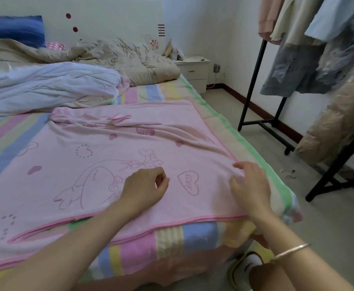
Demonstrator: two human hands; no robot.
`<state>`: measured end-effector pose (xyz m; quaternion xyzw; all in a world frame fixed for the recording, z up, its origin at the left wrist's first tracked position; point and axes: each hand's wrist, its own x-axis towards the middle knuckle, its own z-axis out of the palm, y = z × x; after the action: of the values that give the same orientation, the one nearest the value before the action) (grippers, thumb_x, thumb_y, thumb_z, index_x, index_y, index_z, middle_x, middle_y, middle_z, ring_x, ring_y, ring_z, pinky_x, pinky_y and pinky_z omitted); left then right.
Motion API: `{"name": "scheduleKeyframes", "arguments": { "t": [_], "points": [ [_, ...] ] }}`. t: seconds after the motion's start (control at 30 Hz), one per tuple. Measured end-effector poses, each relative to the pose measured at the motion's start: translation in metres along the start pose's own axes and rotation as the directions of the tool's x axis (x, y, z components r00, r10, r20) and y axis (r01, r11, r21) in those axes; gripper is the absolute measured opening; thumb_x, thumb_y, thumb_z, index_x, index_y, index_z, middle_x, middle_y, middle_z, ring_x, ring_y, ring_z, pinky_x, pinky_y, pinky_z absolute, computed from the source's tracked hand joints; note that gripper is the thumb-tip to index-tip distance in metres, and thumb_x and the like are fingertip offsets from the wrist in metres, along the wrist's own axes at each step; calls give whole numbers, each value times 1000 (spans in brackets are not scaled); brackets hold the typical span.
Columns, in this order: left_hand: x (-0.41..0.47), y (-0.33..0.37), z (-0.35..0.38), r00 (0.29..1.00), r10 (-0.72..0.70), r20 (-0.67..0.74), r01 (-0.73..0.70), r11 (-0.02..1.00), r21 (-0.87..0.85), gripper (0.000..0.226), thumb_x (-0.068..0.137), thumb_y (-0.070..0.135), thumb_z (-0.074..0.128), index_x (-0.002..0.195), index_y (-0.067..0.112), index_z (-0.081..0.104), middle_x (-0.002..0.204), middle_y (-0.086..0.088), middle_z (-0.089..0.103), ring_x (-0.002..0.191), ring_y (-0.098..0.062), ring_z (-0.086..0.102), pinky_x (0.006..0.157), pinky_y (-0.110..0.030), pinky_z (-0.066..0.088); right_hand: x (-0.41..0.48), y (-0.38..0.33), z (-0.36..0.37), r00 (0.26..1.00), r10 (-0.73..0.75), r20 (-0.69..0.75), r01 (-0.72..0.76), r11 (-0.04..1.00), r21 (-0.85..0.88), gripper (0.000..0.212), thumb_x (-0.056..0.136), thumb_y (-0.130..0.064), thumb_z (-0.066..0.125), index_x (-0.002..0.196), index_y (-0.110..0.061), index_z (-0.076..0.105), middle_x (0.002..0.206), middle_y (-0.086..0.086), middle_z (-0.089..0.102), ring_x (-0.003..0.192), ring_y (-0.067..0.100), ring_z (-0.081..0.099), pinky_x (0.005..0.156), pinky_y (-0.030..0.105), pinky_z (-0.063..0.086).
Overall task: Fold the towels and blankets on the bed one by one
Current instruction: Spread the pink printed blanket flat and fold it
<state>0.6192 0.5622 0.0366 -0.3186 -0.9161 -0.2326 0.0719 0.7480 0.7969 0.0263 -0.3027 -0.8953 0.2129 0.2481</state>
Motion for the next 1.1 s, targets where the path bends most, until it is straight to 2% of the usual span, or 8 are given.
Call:
{"name": "scheduleKeyframes", "arguments": {
  "t": [0.17, 0.43, 0.57, 0.67, 0.73, 0.83, 0.93, 1.1],
  "points": [
    [88, -37, 0, 988, -130, -77, 127, 991, -51, 5, 87, 28, 55, 88, 31, 58, 93, 14, 66, 83, -14, 62, 72, -30, 46, 84, -58, 68, 966, -188, 177, 189, 982, 7, 31, 94, -23, 46, 122, -22, 60, 127, 2, 54, 118, 24, 43, 97, 37, 37],
    [212, -123, 1, 926, -207, -315, 253, 961, 110, 34, 79, 9, 61, 113, 12, 60, 115, -10, 58, 112, -33, 48, 93, -40, 40, 226, -133, 165, 940, -275, 204, 256, 960, 116, 28, 98, -31, 43, 115, -22, 62, 119, -1, 61, 112, 22, 50, 88, 35, 43],
    [234, -150, 3, 915, -356, -190, 388, 906, 168, 44, 84, 13, 59, 127, 15, 52, 123, -11, 57, 119, -31, 47, 93, -40, 42, 262, -158, 195, 784, -230, 576, 206, 972, 108, 42, 93, -42, 55, 129, -21, 57, 128, -1, 60, 118, 20, 54, 97, 29, 41],
    [236, -156, 6, 899, -402, -174, 428, 891, 151, 45, 85, 12, 58, 129, 15, 50, 123, -11, 57, 119, -31, 47, 92, -40, 43, 270, -164, 203, 650, -226, 726, 184, 973, 138, 29, 87, -35, 64, 111, -20, 68, 108, 0, 66, 102, 18, 60, 88, 25, 46],
    [236, -154, 5, 900, -380, -213, 410, 904, 120, 48, 82, 9, 60, 129, 12, 52, 125, -10, 56, 120, -31, 46, 97, -40, 40, 285, -160, 200, 743, -187, 643, 64, 976, 210, 14, 86, -33, 63, 88, -21, 70, 89, -1, 68, 87, 19, 61, 76, 27, 47],
    [234, -137, -4, 874, -367, -318, 400, 915, 43, 48, 81, 8, 62, 128, 13, 53, 129, -6, 53, 121, -29, 45, 97, -39, 40, 327, -135, 181, 941, 44, 337, -119, 971, 205, 22, 87, -35, 57, 76, -16, 61, 89, 5, 68, 86, 29, 61, 68, 30, 42],
    [222, -115, -9, 847, -382, -369, 400, 916, -29, 46, 86, 11, 59, 130, 17, 50, 134, -1, 48, 125, -24, 43, 97, -38, 42, 348, -107, 165, 917, 75, 392, -126, 986, 107, 29, 87, -41, 59, 77, -15, 64, 84, 7, 64, 81, 31, 60, 69, 31, 44],
    [182, -93, 8, 859, -402, -317, 407, 912, -54, 39, 91, 15, 55, 128, 22, 50, 133, 7, 48, 122, -16, 46, 97, -30, 43, 328, -96, 161, 792, -58, 608, -33, 990, 136, 34, 94, -39, 53, 91, -9, 69, 94, 10, 66, 88, 28, 61, 76, 31, 46]
  ]
}}
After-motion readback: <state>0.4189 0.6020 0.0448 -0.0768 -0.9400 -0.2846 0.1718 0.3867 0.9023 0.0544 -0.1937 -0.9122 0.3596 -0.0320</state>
